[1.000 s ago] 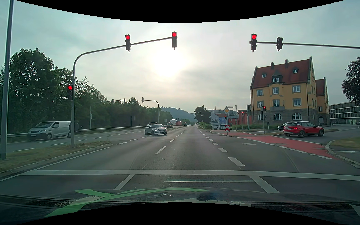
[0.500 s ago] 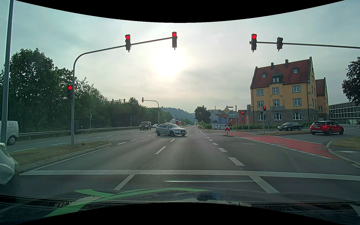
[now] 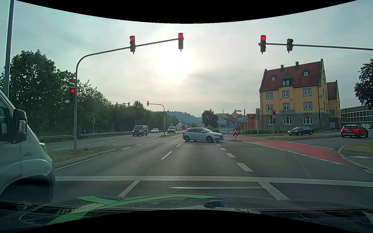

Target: Follow the waypoints while adhering to traffic rules and regulations

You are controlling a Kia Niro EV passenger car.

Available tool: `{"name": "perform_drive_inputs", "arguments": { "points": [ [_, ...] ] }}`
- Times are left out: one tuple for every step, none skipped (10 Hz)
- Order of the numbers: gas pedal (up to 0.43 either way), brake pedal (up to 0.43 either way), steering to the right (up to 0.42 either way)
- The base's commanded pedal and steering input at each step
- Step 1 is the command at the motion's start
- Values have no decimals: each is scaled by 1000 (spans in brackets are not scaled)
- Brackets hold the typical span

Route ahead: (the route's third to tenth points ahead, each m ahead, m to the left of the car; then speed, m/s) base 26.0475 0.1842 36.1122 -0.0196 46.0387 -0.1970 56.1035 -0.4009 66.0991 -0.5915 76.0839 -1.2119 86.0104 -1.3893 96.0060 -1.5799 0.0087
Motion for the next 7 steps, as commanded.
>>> {"name": "perform_drive_inputs", "arguments": {
  "points": [
    [0, 220, -9],
    [0, 220, -9],
    [0, 220, -9],
    [0, 220, -9],
    [0, 220, -9],
    [0, 220, -8],
    [0, 220, -9]
  ]
}}
